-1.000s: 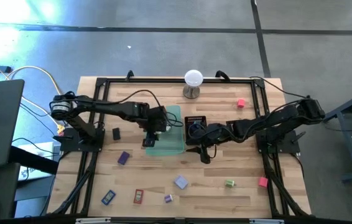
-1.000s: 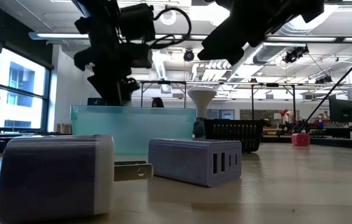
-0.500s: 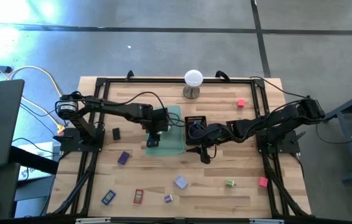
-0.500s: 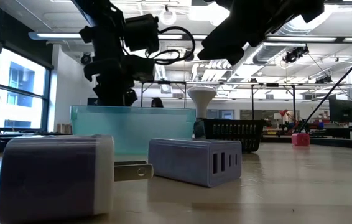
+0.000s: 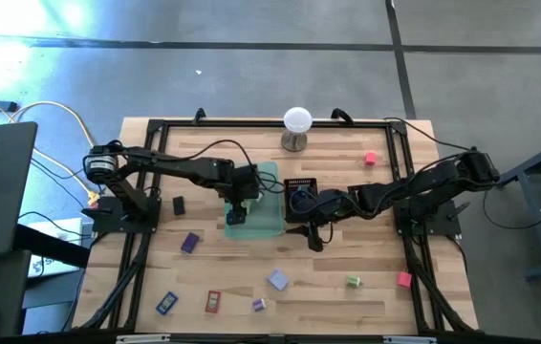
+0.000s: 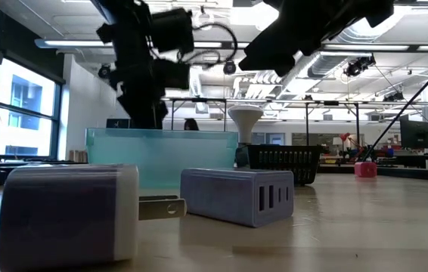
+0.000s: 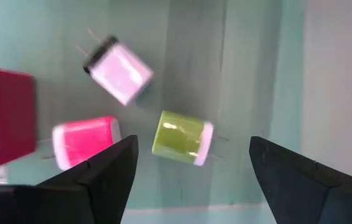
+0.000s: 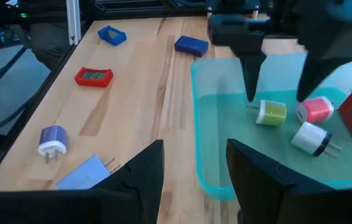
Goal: Pick & Place Office items
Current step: Put the black digital clock into the black bin
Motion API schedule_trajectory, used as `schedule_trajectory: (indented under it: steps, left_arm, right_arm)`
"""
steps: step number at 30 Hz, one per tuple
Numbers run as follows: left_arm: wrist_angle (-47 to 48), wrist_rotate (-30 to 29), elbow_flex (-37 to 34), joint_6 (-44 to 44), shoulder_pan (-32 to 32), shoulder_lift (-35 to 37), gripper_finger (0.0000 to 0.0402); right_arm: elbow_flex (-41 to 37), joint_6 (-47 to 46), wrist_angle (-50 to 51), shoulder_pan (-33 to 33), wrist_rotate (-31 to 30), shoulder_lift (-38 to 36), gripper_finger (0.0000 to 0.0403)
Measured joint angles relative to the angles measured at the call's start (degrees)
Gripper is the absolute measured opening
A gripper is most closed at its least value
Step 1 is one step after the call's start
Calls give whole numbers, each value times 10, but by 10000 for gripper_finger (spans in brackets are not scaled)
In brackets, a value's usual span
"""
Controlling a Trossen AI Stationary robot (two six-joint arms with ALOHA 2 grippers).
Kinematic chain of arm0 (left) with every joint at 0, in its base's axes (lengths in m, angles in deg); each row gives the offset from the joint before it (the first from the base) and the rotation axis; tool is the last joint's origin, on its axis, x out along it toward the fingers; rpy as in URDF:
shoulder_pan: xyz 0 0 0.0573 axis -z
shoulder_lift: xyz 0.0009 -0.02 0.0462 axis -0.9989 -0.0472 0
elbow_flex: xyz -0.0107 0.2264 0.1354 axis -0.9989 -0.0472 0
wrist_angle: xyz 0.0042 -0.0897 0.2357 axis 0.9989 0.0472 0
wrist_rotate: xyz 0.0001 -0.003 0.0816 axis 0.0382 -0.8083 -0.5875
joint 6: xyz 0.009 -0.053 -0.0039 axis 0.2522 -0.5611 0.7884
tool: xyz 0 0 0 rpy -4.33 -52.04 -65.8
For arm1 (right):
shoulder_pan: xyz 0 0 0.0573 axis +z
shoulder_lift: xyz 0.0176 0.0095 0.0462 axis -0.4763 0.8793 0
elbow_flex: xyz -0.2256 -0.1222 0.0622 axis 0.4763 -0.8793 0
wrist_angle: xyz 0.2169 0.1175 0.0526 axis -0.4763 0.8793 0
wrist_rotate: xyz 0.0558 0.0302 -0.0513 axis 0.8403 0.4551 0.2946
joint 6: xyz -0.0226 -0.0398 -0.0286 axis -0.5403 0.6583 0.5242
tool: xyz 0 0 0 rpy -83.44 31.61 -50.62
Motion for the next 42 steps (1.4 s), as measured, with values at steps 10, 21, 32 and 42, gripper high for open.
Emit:
schedule_trajectory:
  steps: [10, 21, 32, 42]
  left_arm:
    - [109, 0, 28, -52, 0, 126, 301]
    - [306, -29, 16, -277, 0, 171, 301]
    - [330, -1, -93, -394, -28, 183, 301]
    - [319, -98, -163, -515, -38, 265, 301]
  right_arm:
    - [0, 34, -15, 0, 0, 0, 160]
    - [0, 49, -22, 0, 0, 0, 160]
    - [0, 46, -24, 0, 0, 0, 160]
    - [0, 51, -25, 0, 0, 0, 160]
